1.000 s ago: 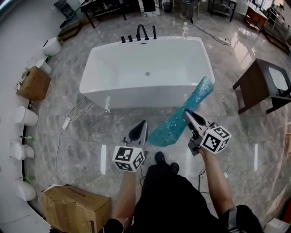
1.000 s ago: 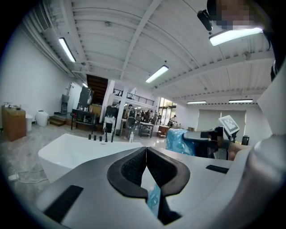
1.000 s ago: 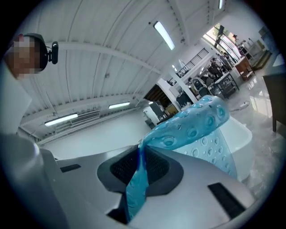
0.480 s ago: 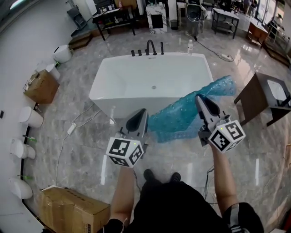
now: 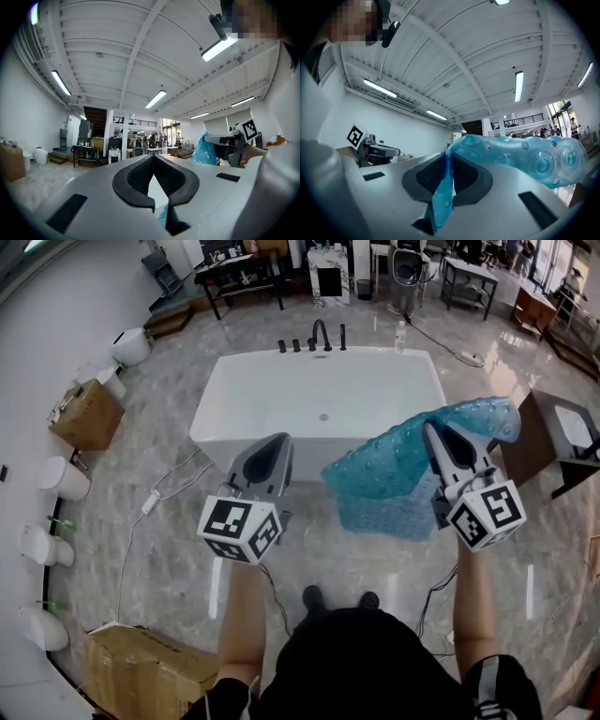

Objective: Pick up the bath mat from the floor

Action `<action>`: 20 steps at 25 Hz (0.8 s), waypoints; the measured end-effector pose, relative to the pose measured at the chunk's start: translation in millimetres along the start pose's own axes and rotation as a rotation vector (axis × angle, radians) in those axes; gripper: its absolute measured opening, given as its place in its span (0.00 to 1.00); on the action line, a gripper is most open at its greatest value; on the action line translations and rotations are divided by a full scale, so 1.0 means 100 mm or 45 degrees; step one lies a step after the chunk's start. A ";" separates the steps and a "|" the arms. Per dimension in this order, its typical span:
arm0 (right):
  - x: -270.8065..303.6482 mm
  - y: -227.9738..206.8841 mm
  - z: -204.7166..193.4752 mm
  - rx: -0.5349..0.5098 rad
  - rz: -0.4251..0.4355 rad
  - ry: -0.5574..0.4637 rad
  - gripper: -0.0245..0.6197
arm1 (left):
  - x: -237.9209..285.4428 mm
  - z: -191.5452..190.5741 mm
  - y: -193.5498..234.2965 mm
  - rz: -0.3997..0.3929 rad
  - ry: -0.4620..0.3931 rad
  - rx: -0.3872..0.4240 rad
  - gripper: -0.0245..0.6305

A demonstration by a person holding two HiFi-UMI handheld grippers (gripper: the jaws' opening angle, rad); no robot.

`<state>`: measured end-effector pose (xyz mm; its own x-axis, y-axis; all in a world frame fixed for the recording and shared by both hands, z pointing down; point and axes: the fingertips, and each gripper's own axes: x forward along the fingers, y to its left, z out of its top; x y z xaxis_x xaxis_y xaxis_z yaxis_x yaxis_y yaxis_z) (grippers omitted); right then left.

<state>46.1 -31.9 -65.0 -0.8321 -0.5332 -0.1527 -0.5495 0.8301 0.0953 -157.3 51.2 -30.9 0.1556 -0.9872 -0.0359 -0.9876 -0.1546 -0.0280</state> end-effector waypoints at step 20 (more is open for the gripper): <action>0.01 0.14 -0.08 0.006 -0.054 0.032 0.10 | 0.12 -0.02 0.16 -0.081 0.021 0.044 0.06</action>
<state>37.0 -21.7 -56.3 -0.8097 -0.5718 -0.1321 -0.5840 0.8074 0.0846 -170.7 36.5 -30.2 0.2171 -0.9760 -0.0169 -0.9744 -0.2156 -0.0640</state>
